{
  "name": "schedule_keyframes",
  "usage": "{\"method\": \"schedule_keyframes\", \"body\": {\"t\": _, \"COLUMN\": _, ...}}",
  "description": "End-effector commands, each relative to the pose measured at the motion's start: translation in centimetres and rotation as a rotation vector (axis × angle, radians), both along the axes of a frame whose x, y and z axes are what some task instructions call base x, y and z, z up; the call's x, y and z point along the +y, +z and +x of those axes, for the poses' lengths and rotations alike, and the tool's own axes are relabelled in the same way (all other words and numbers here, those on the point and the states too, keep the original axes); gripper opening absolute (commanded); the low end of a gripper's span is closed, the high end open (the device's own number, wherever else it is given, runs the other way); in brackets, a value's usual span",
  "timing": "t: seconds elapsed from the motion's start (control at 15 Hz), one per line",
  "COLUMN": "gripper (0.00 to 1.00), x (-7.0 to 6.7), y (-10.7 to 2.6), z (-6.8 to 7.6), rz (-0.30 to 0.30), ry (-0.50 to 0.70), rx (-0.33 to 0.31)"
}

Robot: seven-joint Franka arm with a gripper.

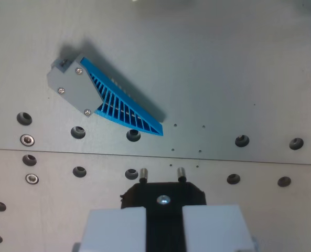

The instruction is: Move above the white socket

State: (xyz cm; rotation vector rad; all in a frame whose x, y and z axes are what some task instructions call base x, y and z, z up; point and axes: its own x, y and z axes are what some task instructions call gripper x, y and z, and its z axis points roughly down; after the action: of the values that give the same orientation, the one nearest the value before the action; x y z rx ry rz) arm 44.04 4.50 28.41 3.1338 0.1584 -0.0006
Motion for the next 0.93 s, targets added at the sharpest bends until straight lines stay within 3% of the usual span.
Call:
{"method": "schedule_keyframes", "body": {"t": 0.07, "gripper": 0.00, "x": -0.02, "y": 0.01, "z": 0.00, "rz": 0.000, "ry": 0.000, "rx": -0.001}}
{"method": "schedule_keyframes", "body": {"t": 0.93, "gripper": 0.00, "x": 0.02, "y": -0.69, "z": 0.44, "rz": 0.005, "ry": 0.027, "rx": -0.012}}
